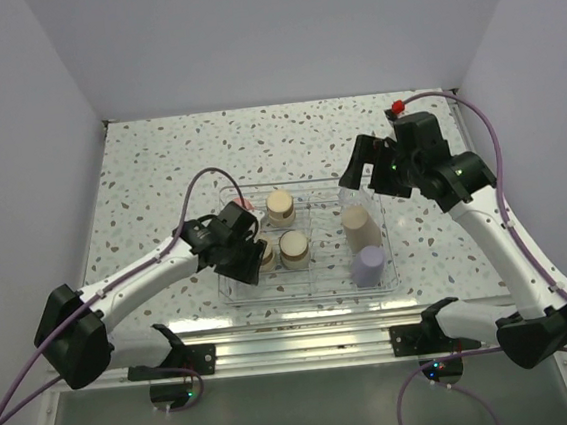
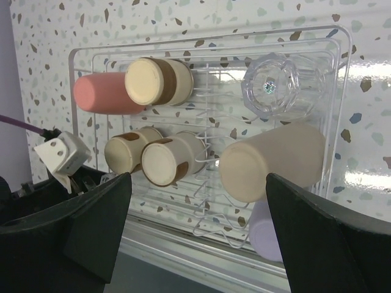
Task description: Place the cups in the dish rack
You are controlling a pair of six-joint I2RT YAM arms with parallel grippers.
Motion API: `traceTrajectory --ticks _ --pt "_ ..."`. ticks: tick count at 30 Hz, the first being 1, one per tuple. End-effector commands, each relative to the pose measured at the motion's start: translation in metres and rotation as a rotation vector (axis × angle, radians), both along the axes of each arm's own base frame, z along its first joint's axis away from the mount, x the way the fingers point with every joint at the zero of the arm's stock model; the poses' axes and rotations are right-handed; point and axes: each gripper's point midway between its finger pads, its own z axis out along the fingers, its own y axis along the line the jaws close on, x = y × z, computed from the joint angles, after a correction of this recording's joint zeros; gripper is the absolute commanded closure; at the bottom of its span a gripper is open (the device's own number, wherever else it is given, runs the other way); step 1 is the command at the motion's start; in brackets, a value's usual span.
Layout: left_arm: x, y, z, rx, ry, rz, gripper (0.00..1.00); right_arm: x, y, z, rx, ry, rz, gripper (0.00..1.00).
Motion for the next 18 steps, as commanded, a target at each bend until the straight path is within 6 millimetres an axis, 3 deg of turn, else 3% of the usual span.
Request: traceTrajectory --ticks 1,5,10,13,18 --pt "0.013 0.001 -0.010 0.046 -0.056 0.047 1.00 -0.004 -0.006 -0.002 -0.035 -0.008 0.011 0.05" --pt "0.016 0.002 -0.012 0.085 -0.075 0.051 1.00 -0.004 -0.009 -0.003 -0.059 -0.014 0.013 0.05" --pt "0.014 -0.002 -0.012 0.083 -0.069 0.033 0.63 -0.004 -0.011 -0.009 -0.080 -0.005 0.020 0.05" --pt "0.011 -0.005 -0.010 0.073 -0.069 0.028 0.45 -0.005 -0.012 -0.012 -0.086 -0.002 0.022 0.05" --pt "0.007 -0.015 0.004 0.006 -0.072 0.008 0.30 -0.003 -0.013 -0.016 -0.098 0.002 0.030 0.05"
